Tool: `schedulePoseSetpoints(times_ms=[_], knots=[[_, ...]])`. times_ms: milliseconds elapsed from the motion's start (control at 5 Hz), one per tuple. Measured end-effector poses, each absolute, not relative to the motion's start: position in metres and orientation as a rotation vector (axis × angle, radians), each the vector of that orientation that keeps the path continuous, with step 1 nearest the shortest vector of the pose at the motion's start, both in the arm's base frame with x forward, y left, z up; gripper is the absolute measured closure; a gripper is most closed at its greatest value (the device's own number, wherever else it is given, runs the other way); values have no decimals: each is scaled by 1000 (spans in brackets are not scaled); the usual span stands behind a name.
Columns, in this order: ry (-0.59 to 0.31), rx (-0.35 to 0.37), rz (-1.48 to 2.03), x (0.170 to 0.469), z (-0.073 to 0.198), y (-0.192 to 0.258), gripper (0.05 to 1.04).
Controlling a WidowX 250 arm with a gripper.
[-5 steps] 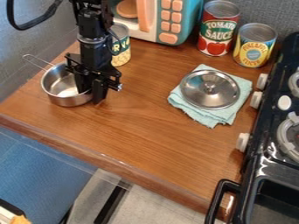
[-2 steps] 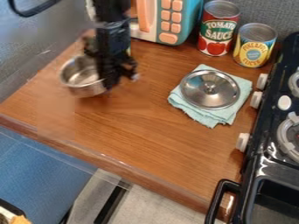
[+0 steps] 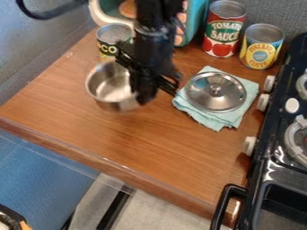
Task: Move the silver pot to the bottom of the table
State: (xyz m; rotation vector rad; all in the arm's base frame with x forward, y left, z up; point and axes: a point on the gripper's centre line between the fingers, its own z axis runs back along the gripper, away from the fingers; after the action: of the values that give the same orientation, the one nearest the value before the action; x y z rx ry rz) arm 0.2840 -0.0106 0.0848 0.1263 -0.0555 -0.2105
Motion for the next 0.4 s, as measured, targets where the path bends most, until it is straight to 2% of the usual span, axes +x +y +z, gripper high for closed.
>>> schedulePoseSetpoints(times_ms=[400], knots=[[-6,158,-89,252,59,-37,999]])
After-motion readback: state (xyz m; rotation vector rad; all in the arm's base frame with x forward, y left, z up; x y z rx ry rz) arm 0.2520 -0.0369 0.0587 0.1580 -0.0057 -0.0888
